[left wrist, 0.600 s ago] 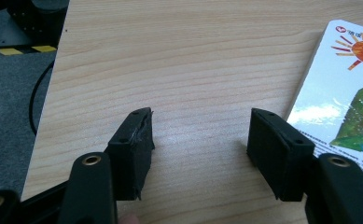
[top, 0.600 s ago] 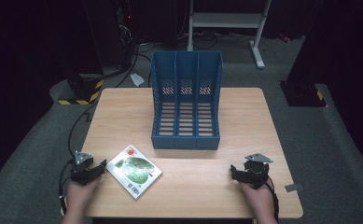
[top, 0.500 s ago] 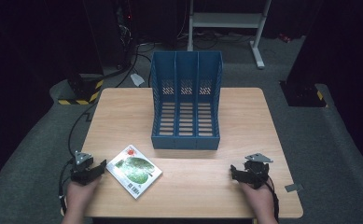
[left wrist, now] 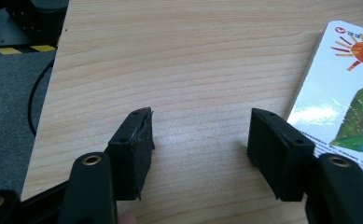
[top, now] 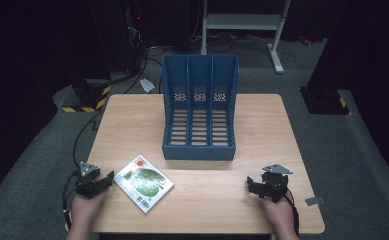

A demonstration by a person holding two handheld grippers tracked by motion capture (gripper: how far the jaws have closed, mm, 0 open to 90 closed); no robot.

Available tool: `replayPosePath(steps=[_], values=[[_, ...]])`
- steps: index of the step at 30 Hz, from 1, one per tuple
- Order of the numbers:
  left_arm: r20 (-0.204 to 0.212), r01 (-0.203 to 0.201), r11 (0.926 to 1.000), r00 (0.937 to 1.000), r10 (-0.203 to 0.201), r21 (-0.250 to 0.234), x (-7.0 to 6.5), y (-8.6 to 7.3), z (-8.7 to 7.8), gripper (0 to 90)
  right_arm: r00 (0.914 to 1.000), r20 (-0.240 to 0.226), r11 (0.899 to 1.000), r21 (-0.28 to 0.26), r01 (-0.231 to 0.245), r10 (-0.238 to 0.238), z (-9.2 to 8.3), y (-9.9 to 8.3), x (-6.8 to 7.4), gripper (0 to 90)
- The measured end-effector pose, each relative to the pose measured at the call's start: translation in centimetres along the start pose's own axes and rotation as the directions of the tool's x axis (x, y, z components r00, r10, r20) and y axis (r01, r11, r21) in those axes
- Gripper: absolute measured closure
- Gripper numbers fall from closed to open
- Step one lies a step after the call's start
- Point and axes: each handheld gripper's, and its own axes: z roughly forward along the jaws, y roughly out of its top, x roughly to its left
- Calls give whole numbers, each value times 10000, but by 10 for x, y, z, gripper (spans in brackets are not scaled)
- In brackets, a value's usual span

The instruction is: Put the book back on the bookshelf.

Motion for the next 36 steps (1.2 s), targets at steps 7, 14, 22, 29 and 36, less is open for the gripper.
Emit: replayPosePath(steps=[7,14,22,29,36], values=[[252,183,9998,9995,-185,70,4,1,-2,418,10000,-28,10000,8,18,-18,0,0,0,103],[480,166,9975,9988,-133,-689,1,11,-17,425,10000,-41,10000,8,33,-33,0,0,0,103],[1509,-117,9952,9882,264,-972,-13,19,-22,409,10000,-33,10000,7,51,-51,0,0,-1,102],[2242,-428,9975,9730,544,-562,-19,17,-13,373,10000,-60,10000,5,76,-76,0,0,-1,102],[2534,-700,9971,9644,750,-288,-26,13,-7,318,9982,-376,9989,1,461,-461,-3,-2,0,103]])
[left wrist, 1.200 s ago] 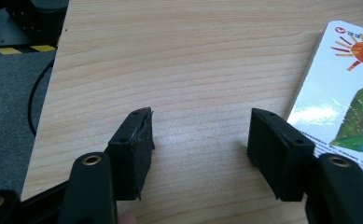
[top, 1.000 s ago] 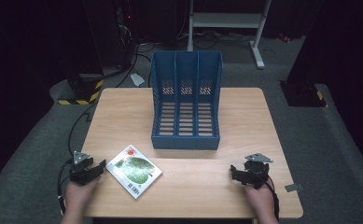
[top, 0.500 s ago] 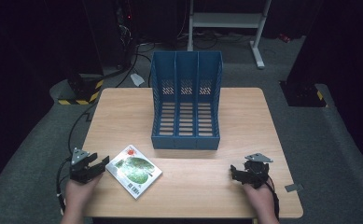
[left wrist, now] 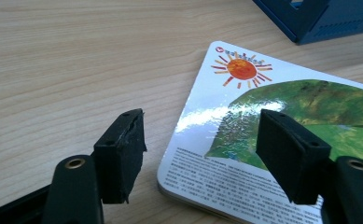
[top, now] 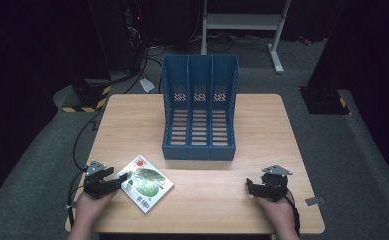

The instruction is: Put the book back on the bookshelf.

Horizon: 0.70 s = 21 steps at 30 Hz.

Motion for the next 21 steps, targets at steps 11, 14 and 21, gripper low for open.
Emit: replayPosePath(steps=[11,14,21], values=[[246,6,9998,9997,-11,210,-5,-2,6,310,9991,-398,9993,-351,-143,129,-6,1,8,163],[253,11,9999,9997,-15,154,-4,-3,5,319,9986,-527,9980,-628,0,-34,-8,4,17,169],[190,-144,9994,9997,138,306,-5,-4,5,321,9953,-910,9954,-929,251,-336,-12,5,35,212]])
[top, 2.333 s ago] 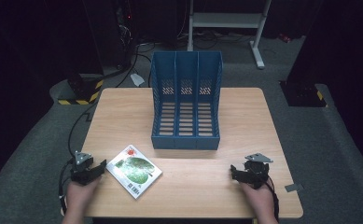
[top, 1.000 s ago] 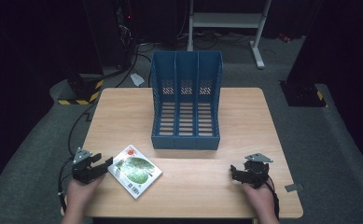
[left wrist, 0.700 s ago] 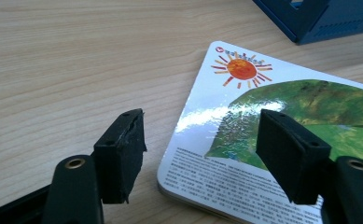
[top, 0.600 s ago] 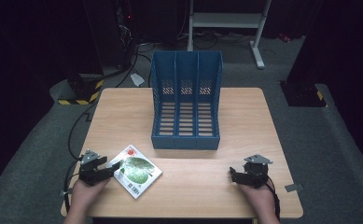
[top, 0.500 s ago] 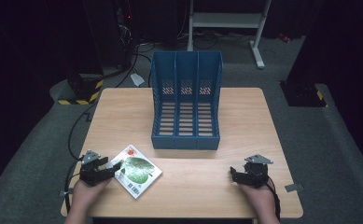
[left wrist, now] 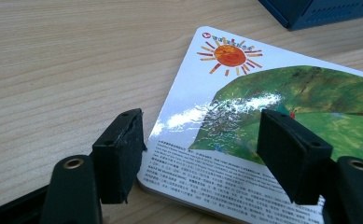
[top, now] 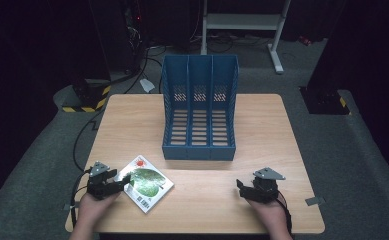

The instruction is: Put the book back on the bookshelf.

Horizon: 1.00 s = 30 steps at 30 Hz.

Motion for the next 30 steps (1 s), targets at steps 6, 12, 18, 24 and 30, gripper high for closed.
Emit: replayPosePath(steps=[6,12,18,24,30], values=[[313,-121,9998,9994,117,144,-4,-1,1,341,9985,-537,10000,-12,69,-70,1,0,9,251],[710,-428,9988,9966,409,247,-15,0,3,363,9937,-1062,9993,83,362,-351,2,0,18,320],[1356,-824,9962,9877,777,295,-33,1,7,382,9922,-1184,9992,-93,390,-398,-1,0,29,319],[1701,-1153,9929,9794,1089,282,-52,2,12,384,9872,-1433,9976,-122,684,-695,-1,0,44,313],[1941,-1437,9893,9715,1362,253,-66,3,16,384,9753,-1844,9925,-75,1219,-1212,2,-2,65,306]])
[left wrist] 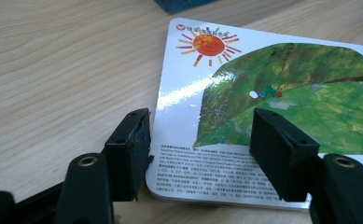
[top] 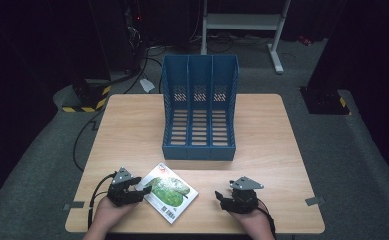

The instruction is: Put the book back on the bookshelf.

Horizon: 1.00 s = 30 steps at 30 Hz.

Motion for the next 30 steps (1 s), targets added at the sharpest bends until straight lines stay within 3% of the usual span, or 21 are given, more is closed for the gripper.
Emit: replayPosePath(steps=[4,15,18,27,30], values=[[113,-45,10000,9999,45,13,-5,1,3,384,9993,-272,9995,178,278,-273,6,1,15,307],[333,-25,10000,9994,24,2,-9,3,6,393,9962,-511,9962,458,735,-711,18,3,34,332],[358,-53,10000,9993,53,5,-9,3,6,406,9942,-350,9930,556,1037,-1019,21,3,40,337],[537,-109,9999,9985,110,-20,-14,4,10,442,9972,91,9958,549,732,-738,24,8,31,339],[584,-223,9997,9980,224,-13,-22,7,14,447,9982,496,9981,520,319,-345,27,12,21,350]])
